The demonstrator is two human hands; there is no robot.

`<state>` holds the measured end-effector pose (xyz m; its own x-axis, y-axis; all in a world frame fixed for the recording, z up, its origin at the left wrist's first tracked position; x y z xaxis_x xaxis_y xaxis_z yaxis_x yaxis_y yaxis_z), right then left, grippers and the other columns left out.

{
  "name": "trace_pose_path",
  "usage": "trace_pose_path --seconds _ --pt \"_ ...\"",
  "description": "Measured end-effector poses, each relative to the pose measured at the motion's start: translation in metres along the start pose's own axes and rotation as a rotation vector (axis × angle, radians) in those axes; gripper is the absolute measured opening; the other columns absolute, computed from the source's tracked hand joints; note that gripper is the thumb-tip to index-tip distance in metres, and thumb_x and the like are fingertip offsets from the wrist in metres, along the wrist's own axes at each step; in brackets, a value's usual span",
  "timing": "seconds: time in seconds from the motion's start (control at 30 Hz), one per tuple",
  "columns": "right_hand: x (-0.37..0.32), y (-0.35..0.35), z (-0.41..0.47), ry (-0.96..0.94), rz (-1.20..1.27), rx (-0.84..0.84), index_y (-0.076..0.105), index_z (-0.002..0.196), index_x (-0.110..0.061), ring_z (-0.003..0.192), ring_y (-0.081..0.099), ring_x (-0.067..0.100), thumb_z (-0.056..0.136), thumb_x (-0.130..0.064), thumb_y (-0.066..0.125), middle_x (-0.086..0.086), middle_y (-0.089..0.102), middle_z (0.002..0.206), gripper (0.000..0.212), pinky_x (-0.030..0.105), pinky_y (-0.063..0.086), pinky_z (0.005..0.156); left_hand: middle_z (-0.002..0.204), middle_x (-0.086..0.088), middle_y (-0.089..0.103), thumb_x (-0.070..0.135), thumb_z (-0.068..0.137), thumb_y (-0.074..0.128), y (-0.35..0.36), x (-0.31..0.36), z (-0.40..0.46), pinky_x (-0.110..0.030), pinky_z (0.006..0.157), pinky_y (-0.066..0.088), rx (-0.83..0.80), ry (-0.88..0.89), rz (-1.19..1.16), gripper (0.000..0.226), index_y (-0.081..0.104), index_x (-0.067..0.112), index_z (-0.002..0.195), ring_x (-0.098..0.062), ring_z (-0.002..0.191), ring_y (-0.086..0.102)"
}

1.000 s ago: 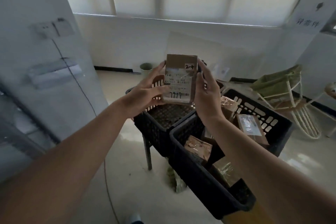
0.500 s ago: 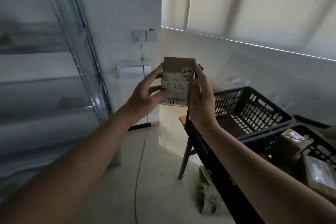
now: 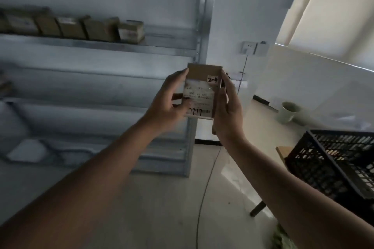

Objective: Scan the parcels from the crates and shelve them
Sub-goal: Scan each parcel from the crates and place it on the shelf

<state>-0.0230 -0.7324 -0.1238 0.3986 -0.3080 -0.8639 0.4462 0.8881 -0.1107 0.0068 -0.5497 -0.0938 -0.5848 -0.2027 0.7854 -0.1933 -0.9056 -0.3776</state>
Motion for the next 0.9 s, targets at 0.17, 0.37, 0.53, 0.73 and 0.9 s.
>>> trace_pose_path --seconds 0.17,0.37,0.53,0.73,0.9 --pt "-0.017 0.108 -0.003 0.008 0.079 -0.123 0.041 0.158 -0.052 0.131 0.061 0.019 0.102 -0.058 0.040 0.001 0.053 0.151 0.056 0.055 0.061 0.096 0.162 0.009 0.032 0.007 0.098 0.070 -0.096 -0.029 -0.026 -0.034 0.108 0.055 0.092 -0.043 0.052 0.080 0.029 0.023 0.165 -0.015 0.146 0.044" --pt "-0.020 0.228 0.000 -0.019 0.073 -0.240 0.037 0.157 -0.058 0.117 0.067 0.024 0.108 -0.054 0.036 -0.002 0.056 0.147 0.049 0.057 0.064 0.085 0.162 0.011 0.032 0.013 0.096 0.076 -0.191 -0.074 -0.049 -0.033 0.102 0.058 0.216 -0.117 0.107 0.083 0.031 0.023 0.165 -0.021 0.137 0.054" --pt "-0.005 0.333 0.012 0.015 0.112 -0.352 0.035 0.156 -0.061 0.101 0.069 0.033 0.105 -0.061 0.033 0.005 0.061 0.140 0.051 0.039 0.062 0.071 0.159 0.012 0.034 0.011 0.093 0.078 -0.266 -0.124 -0.054 -0.031 0.100 0.059 0.310 -0.158 0.187 0.085 0.032 0.022 0.164 -0.016 0.134 0.056" --pt "0.019 0.464 0.041 0.016 0.180 -0.450 0.039 0.158 -0.055 0.115 0.068 0.025 0.104 -0.059 0.035 0.003 0.061 0.142 0.055 0.060 0.061 0.091 0.162 0.004 0.034 0.009 0.091 0.079 -0.357 -0.197 -0.044 -0.031 0.105 0.055 0.417 -0.224 0.293 0.086 0.034 0.017 0.164 -0.013 0.140 0.052" --pt "0.026 0.567 0.061 0.015 0.212 -0.556 0.037 0.153 -0.066 0.101 0.068 0.047 0.101 -0.062 0.033 0.006 0.063 0.137 0.052 0.066 0.060 0.081 0.160 0.001 0.035 0.007 0.092 0.079 -0.430 -0.243 -0.037 -0.026 0.105 0.054 0.495 -0.288 0.341 0.085 0.034 0.015 0.163 -0.014 0.141 0.051"
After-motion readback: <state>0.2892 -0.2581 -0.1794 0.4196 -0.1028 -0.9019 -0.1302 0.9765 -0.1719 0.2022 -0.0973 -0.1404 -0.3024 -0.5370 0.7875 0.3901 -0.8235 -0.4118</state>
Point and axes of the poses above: each hand's wrist, its own z-axis towards the middle knuckle, its own y-axis out of the palm, x = y × z, the point moved 8 cm from there along z, towards the middle knuckle
